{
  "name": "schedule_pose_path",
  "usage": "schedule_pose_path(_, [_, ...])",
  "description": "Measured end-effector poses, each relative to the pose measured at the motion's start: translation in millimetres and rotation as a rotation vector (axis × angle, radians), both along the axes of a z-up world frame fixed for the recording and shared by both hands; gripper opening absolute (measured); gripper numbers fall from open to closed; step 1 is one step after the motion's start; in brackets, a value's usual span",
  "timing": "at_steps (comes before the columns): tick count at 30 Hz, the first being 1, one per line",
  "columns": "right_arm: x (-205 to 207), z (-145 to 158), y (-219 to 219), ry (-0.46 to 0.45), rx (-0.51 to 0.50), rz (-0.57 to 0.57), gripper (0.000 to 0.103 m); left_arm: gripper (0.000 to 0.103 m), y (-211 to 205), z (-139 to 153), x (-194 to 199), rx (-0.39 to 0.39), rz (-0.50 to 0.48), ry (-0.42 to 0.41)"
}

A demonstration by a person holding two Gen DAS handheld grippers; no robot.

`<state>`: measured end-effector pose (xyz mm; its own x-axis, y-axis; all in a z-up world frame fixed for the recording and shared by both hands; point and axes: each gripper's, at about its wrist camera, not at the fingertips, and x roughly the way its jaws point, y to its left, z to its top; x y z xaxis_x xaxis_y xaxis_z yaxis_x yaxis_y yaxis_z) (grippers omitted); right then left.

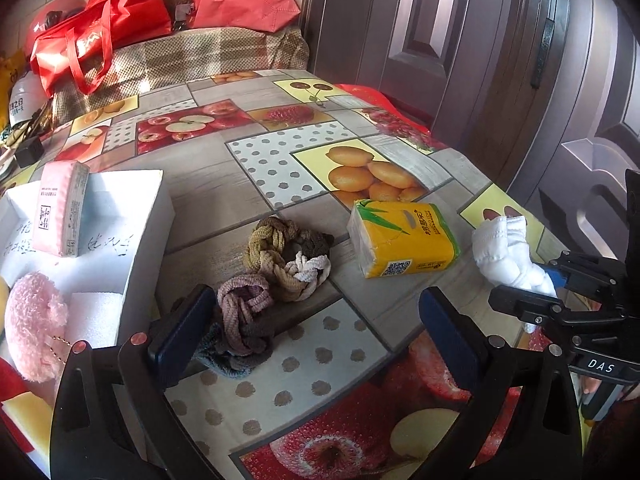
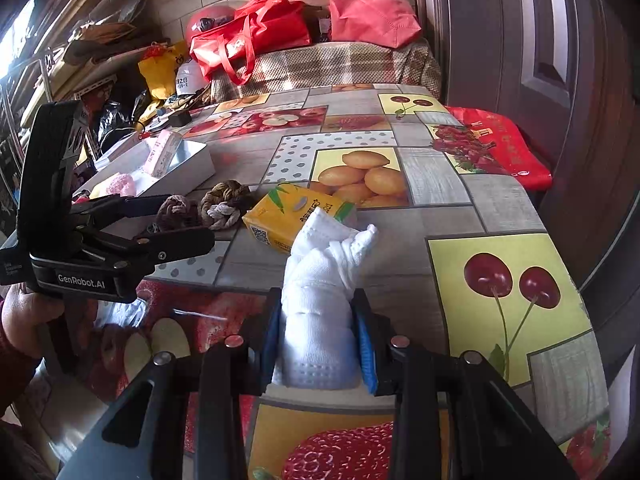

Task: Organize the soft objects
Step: 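Grasp the purple-and-blue rope toy with the left gripper, then carry the rope toy over the tray with the left gripper while the right carries the glove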

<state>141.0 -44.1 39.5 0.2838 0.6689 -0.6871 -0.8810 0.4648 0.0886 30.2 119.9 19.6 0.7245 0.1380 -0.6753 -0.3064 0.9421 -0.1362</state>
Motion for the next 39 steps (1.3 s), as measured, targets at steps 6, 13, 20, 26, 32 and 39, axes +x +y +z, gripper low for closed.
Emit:
schedule_pose_path(6, [0.2,-0.3,1.0,0.003,-0.004,-0.001,0.034,0.102,-34.2,-0.1,-18.0,-0.008,-0.119,-0.002])
schedule_pose_path(13, [0.0,-0.3,1.3,0.002,-0.002,-0.002,0.034,0.102,-26.1,5.6,-15.0,0.041,-0.072,-0.023])
schedule_pose_path(20, [0.0,-0.6,1.4,0.002,-0.003,-0.001,0.034,0.04,-34.2,-5.8,-8.5,0.088,-0.093,0.078])
schedule_pose_path(26, [-2.4,2.0,0.1,-0.019,0.006,-0.008,0.034,0.029,-36.3,-7.4,-12.7,0.085,-0.098,0.074])
schedule_pose_path(32, [-11.1,14.1,-8.6,-0.085,0.09,-0.018,0.033,0.023,-45.1,7.2,-32.4,0.113,-0.125,-0.04])
schedule_pose_path(39, [-28.7,29.0,-18.4,-0.197,0.186,-0.055,0.033,0.023,-54.4,36.2,-91.4,0.187,-0.125,-0.33])
